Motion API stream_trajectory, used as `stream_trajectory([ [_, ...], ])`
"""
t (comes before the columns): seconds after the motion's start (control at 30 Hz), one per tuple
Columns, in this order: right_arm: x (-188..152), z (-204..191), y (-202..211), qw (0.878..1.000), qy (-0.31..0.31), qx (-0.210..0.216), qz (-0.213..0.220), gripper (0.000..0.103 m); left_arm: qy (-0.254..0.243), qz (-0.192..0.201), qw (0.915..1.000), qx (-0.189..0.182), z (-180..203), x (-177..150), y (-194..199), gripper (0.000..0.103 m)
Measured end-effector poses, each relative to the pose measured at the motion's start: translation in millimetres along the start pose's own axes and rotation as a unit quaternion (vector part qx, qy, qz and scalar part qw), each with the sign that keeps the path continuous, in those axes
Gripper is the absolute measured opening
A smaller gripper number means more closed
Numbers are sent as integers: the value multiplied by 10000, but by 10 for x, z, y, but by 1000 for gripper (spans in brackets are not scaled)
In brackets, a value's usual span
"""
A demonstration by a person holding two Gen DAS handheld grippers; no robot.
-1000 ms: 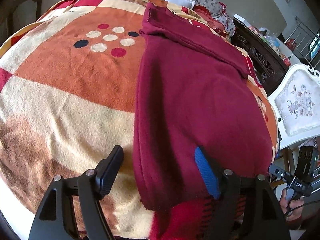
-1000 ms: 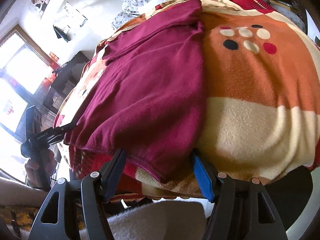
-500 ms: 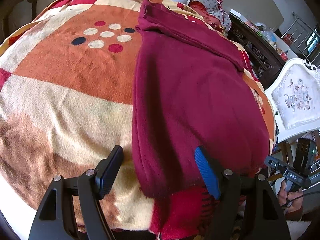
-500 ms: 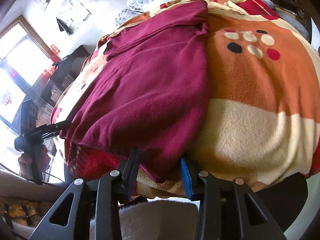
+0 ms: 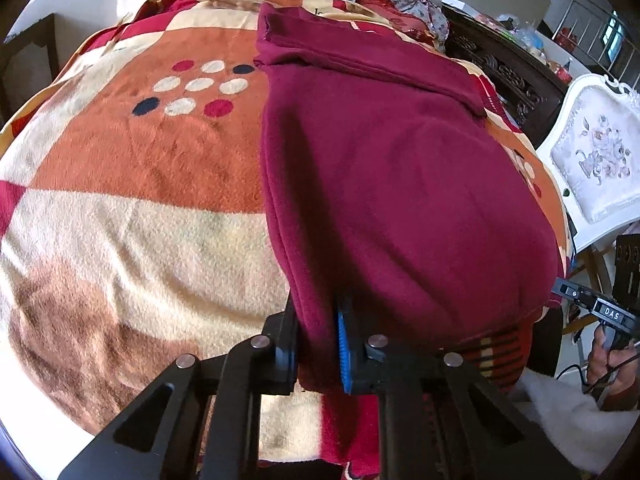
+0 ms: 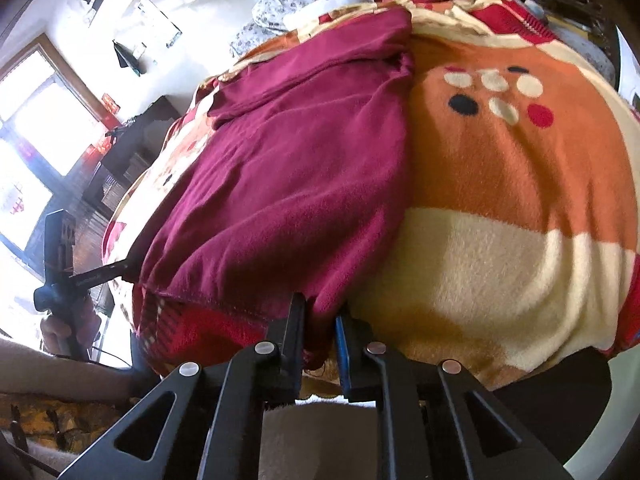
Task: Fold small clothes
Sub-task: 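Raise the maroon shirt hem with both tools and carry it toward the collar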
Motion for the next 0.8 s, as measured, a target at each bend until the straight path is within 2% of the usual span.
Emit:
stream_trajectory([
  [0.23,-59,15,-9,9996,-180,174,-109,23,83,-60,9999,-59,-13,-10,-41,15],
  [0.37,-71,-13,-7,9998,-58,151,-77,23,78,-51,9999,-42,0,-10,-46,15],
  [0.43,-63,-30,15,9999,4,167,-24,18,66,-30,10000,-37,2,6,-30,11],
  [0.57,54,-37,116,9976,-297,593,173,15,230,69,9996,-173,-27,109,57,9],
  [0.7,238,-86,260,9925,-462,1012,512,14,287,378,9985,-270,-29,303,203,9],
  [0.8,420,-136,347,9896,-405,1111,823,14,212,516,9981,-246,15,422,223,9],
])
Point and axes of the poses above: each gripper's, at about its wrist camera, not at the fingertips, and y roughly against the way its jaws point, z to its right, x to its top, the point moved 6 cm from there along -y, roughly the way its jaws point, and after that the axes turned 8 degrees about z, right-handed, at the moved point
